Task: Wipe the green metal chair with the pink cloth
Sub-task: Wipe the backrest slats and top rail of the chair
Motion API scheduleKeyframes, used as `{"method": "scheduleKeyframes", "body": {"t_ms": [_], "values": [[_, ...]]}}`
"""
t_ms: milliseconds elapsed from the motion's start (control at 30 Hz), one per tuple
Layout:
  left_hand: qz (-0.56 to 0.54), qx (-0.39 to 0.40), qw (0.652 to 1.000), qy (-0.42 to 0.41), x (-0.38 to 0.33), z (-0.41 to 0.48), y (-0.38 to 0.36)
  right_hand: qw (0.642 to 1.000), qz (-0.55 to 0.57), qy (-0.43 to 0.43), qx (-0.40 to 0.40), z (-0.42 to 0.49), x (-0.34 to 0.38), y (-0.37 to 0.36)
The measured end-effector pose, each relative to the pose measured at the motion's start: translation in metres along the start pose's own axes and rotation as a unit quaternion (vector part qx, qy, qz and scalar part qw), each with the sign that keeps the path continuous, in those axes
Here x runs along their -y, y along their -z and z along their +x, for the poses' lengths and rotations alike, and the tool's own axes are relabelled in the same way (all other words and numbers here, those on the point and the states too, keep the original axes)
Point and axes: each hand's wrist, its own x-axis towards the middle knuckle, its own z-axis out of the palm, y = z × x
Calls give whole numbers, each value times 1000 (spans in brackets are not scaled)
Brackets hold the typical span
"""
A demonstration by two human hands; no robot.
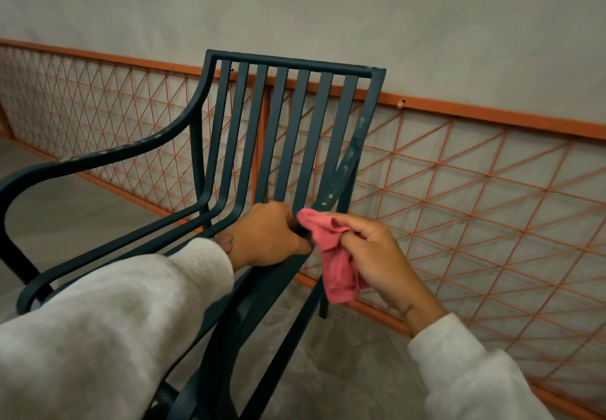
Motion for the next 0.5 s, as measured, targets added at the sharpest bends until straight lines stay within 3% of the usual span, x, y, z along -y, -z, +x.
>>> {"method": "scheduleKeyframes", "body": {"t_ms": [100, 167, 500], "values": [[1, -2, 1000, 27, -7, 16, 0, 991, 61, -46, -108, 12, 4, 30], [-14, 4, 999, 46, -10, 24, -5, 991, 35, -31, -128, 26, 4, 47], [-82, 22, 994, 73, -5, 27, -17, 983, -180, 10, -13, 76, -10, 31]]}}
